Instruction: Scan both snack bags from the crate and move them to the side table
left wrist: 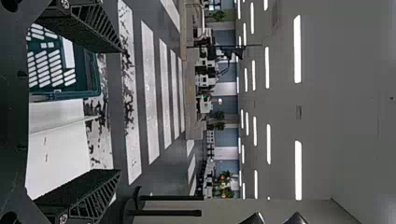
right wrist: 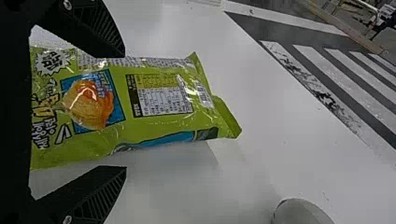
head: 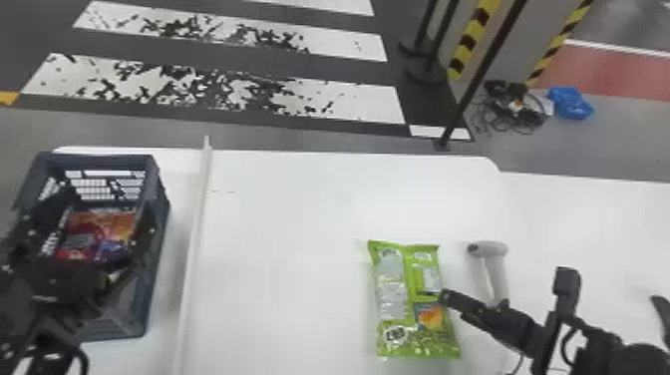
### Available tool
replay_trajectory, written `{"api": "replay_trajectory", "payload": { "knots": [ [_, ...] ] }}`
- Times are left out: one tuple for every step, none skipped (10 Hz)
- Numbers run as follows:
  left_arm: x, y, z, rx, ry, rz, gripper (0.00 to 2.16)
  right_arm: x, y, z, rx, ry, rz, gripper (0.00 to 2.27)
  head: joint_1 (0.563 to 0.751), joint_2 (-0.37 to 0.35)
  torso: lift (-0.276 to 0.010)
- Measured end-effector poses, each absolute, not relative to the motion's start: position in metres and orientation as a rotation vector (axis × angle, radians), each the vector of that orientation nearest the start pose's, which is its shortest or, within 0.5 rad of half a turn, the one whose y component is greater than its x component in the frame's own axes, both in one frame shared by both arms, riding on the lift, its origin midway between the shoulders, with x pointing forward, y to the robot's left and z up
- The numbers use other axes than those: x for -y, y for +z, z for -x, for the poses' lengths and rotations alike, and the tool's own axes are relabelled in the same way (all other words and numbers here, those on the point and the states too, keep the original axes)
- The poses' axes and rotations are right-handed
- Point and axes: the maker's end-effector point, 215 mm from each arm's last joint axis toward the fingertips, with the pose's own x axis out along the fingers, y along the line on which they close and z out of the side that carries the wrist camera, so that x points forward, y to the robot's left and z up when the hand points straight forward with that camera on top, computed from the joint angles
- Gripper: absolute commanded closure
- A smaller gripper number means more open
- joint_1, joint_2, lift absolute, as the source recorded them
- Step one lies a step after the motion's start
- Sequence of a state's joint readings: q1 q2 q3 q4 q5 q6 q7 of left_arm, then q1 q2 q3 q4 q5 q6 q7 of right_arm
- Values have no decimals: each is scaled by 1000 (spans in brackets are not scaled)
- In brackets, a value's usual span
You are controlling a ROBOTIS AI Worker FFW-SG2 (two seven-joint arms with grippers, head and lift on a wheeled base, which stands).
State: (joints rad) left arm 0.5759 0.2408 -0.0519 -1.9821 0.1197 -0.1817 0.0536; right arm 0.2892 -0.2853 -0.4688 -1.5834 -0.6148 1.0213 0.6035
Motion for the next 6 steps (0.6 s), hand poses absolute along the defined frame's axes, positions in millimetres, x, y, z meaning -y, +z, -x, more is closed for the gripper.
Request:
{"api": "replay_trajectory", "payload": {
  "knots": [
    [-235,-353,-416,3,-100,-56,70,346,-559,-352,-866,254,-768,63,695,-165,-29],
    [-235,-353,-416,2,-100,-56,70,345,-561,-356,-861,260,-755,63,695,-163,-29],
    [-235,-354,-416,2,-100,-57,70,345,-563,-360,-860,264,-729,63,695,-161,-29],
    [-235,-354,-416,1,-100,-57,70,345,-566,-363,-863,267,-701,63,695,-161,-29],
    [-235,-354,-416,1,-100,-57,70,345,-568,-365,-865,275,-683,63,695,-160,-29],
    [-235,-354,-416,1,-100,-57,70,342,-570,-366,-872,284,-674,63,695,-157,-29]
  ]
}}
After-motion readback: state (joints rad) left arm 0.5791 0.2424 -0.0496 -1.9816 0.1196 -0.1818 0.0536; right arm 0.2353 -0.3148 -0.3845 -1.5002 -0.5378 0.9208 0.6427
